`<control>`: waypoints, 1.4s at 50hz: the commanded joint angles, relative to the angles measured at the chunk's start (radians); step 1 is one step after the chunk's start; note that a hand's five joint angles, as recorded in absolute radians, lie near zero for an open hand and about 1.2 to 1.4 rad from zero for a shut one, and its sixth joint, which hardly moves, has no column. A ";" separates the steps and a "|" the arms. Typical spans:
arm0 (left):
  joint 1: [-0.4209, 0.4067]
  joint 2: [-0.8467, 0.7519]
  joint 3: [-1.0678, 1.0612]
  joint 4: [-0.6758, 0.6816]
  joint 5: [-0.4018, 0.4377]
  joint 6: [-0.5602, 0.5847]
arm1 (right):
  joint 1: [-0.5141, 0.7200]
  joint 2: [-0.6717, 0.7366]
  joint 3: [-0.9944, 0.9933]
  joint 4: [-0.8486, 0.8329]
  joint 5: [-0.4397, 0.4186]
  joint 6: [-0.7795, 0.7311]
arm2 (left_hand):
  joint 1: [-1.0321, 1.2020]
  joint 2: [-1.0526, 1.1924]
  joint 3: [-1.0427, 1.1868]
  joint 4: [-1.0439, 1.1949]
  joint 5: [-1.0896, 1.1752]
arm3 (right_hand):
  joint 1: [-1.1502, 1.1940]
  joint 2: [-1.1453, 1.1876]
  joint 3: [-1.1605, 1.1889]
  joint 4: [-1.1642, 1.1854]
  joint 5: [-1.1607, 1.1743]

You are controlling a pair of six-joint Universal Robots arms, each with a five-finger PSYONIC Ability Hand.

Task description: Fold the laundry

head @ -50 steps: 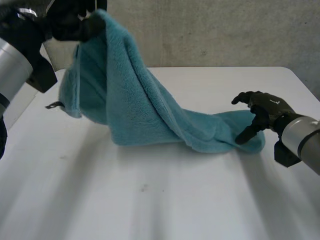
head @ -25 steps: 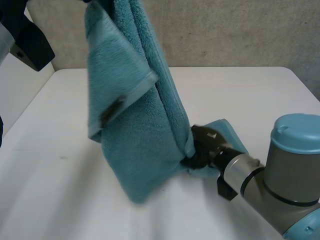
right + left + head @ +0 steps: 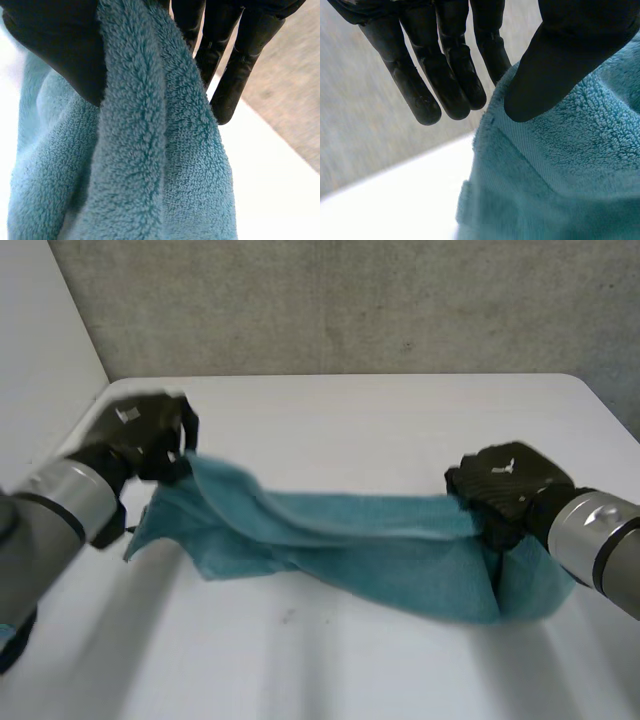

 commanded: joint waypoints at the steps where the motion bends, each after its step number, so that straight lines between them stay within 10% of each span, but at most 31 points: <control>1: -0.012 -0.206 0.029 0.009 -0.009 0.082 | 0.003 0.134 -0.128 0.112 0.020 -0.128 | 0.237 0.195 0.201 0.201 0.272 | -0.030 -0.258 -0.258 -0.267 -0.213; 16: -0.006 -0.217 0.044 0.038 -0.007 0.084 | -0.064 0.170 -0.015 0.006 0.031 -0.048 | 0.237 0.195 0.201 0.201 0.272 | -0.435 -0.663 -0.663 -0.672 -0.618; 45: 0.000 -0.267 0.024 0.062 -0.007 0.085 | -0.304 -0.097 0.264 -0.070 0.029 -0.069 | 0.237 0.195 0.201 0.201 0.272 | -0.497 -0.724 -0.725 -0.734 -0.680; 52: 0.000 -0.281 0.019 0.061 -0.009 0.085 | -0.348 -0.094 0.315 -0.081 0.022 -0.129 | 0.237 0.195 0.201 0.201 0.272 | -0.248 -0.475 -0.476 -0.485 -0.431; 58: 0.002 -0.313 0.016 0.065 -0.007 0.091 | -0.364 -0.081 0.300 -0.080 -0.020 -0.202 | 0.237 0.195 0.201 0.201 0.272 | 0.443 0.216 0.216 0.207 0.261; 70: 0.006 -0.384 0.314 0.211 -0.004 0.119 | -0.235 0.177 -0.304 -0.168 -0.014 -0.209 | 0.237 0.195 0.201 0.201 0.272 | 0.444 0.217 0.216 0.207 0.261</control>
